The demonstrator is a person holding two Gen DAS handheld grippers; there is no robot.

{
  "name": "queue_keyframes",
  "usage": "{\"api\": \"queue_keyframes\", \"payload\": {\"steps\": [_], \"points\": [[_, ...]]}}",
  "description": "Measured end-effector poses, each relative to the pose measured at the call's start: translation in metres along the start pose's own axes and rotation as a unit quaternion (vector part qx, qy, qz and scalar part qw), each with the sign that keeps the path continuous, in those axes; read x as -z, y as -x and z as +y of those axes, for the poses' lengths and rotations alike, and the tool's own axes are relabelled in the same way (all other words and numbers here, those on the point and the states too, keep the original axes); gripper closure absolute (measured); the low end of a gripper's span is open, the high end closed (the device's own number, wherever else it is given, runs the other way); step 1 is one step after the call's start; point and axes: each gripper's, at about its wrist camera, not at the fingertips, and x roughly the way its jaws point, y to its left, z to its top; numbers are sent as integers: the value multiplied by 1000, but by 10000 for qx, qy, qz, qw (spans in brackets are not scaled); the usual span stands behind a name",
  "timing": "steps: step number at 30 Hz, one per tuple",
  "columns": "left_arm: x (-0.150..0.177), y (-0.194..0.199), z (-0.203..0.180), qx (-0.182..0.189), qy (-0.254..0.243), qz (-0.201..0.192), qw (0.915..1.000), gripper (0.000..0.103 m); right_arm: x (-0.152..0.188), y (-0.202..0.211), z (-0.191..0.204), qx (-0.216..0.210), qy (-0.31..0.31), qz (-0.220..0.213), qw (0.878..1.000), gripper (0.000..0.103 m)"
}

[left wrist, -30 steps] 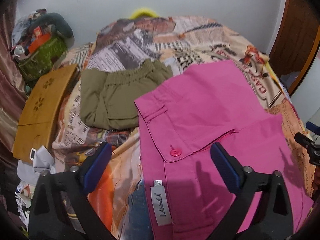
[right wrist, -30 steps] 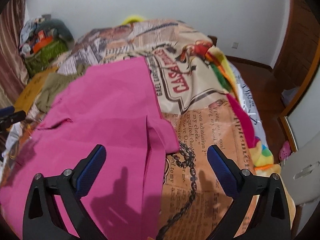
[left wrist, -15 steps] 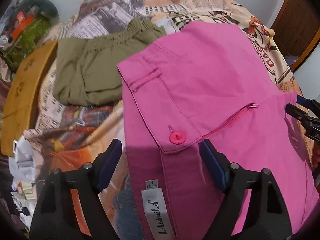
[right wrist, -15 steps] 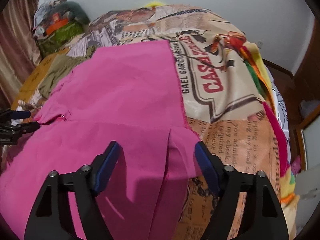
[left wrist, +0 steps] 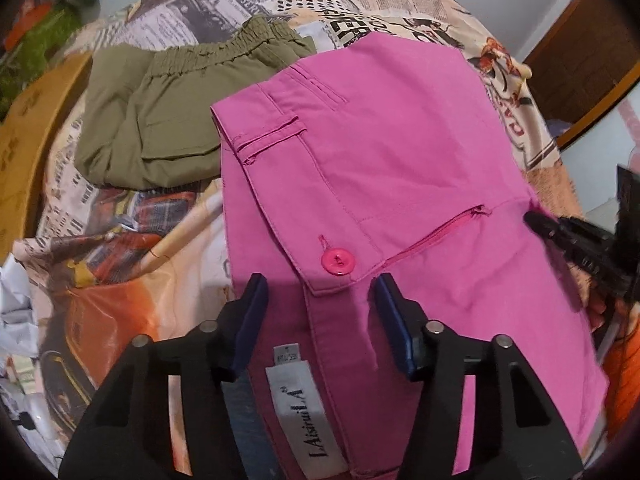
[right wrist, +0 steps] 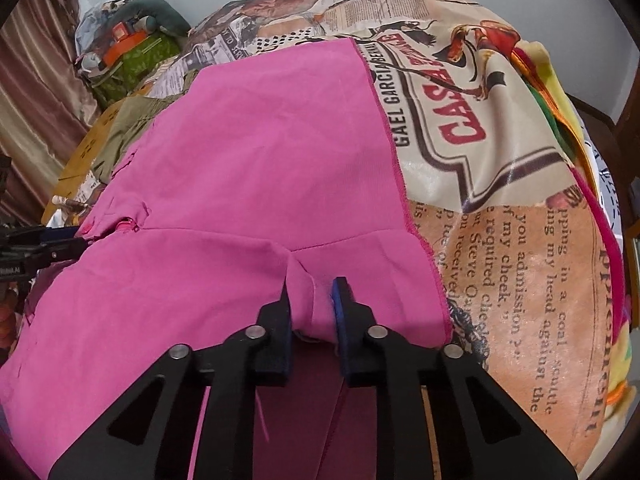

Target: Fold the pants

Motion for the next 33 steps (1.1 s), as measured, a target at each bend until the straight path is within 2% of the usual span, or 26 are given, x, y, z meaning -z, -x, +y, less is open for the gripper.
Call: {"api": "queue_keyframes", "payload": {"steps": [2, 14, 19, 22, 24, 27, 29, 33], "points": [[4, -1, -3, -264, -161, -80, 9995, 51, 0, 0, 0, 23, -32, -13, 10000, 91], [10, -7, -7, -444, -290, -183, 9984, 49, 3, 1, -1, 166, -28, 73, 9998, 93], [9, -7, -6, -508, -275, -182, 9982, 45, 8, 8, -1, 228, -72, 28, 9997, 93], [10, -6, -3, -561, -238, -200, 9979, 38, 11, 16, -1, 321, -26, -27, 9995, 93], [10, -5, -2, -651, -195, -208, 9975, 32, 14, 27, -5, 453, -86, -105, 9989, 90], [9, -1, -2, -796, -167, -202, 9965, 31, 18, 42, -15, 505, -190, -188, 9984, 86], [7, 4, -4, -931, -211, -222, 9952, 31, 18, 50, -20, 538, -296, -224, 9979, 73], [1, 15, -9, -884, -251, -379, 9950, 31, 11, 62, -28, 555, -444, -446, 9965, 66]]}}
